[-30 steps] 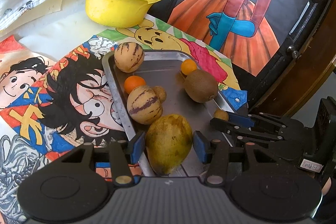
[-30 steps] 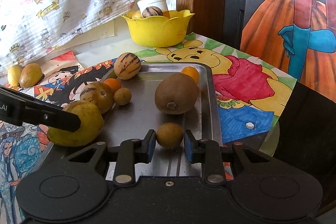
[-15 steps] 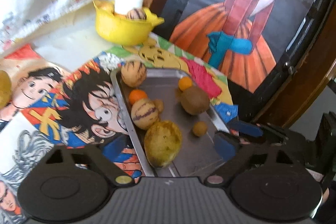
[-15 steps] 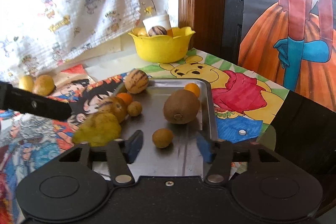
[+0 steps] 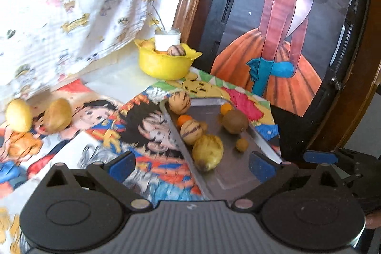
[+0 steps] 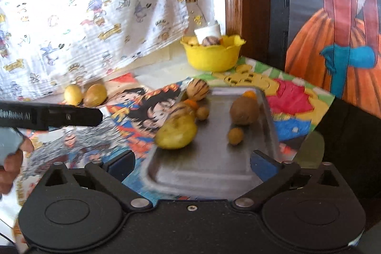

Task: Organize fruits
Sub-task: 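Lift both tools off the tray and move toward the loose yellow fruits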

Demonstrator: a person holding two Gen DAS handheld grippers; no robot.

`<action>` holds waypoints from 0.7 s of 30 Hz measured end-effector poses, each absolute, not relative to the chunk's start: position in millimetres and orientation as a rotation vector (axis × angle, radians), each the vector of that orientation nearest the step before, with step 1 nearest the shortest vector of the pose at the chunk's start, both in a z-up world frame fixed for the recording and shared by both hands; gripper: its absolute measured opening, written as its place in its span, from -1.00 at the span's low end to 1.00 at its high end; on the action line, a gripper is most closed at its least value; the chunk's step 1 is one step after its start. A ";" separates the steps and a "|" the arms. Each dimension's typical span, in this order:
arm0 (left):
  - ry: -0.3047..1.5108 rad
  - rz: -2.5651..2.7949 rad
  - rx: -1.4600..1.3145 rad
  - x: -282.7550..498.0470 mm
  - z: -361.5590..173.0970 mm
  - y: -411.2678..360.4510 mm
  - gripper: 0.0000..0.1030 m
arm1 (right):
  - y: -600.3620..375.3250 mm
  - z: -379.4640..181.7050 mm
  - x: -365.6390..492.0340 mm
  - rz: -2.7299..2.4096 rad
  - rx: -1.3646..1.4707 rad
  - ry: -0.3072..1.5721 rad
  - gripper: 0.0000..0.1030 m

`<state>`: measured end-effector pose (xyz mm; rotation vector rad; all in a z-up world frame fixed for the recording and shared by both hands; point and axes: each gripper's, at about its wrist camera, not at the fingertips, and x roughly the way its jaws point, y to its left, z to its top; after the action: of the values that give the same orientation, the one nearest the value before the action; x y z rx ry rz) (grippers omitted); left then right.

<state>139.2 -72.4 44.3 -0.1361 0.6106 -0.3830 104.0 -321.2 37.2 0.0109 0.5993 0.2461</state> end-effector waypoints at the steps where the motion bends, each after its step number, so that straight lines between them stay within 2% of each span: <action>1: 0.618 -0.383 -0.131 133.6 43.5 -70.7 0.99 | -317.2 37.2 98.8 0.248 0.018 0.609 0.99; 13: 0.727 -0.107 -0.181 88.6 18.5 0.5 0.99 | -269.8 29.4 41.4 0.284 -0.009 0.653 0.99; 21: 0.644 0.127 -0.171 45.7 2.1 57.1 0.99 | -236.7 14.4 27.2 0.357 0.038 0.651 0.99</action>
<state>45.7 57.1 2.1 -0.1706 0.6439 0.1275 27.2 -236.7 14.4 0.0381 0.6506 0.3568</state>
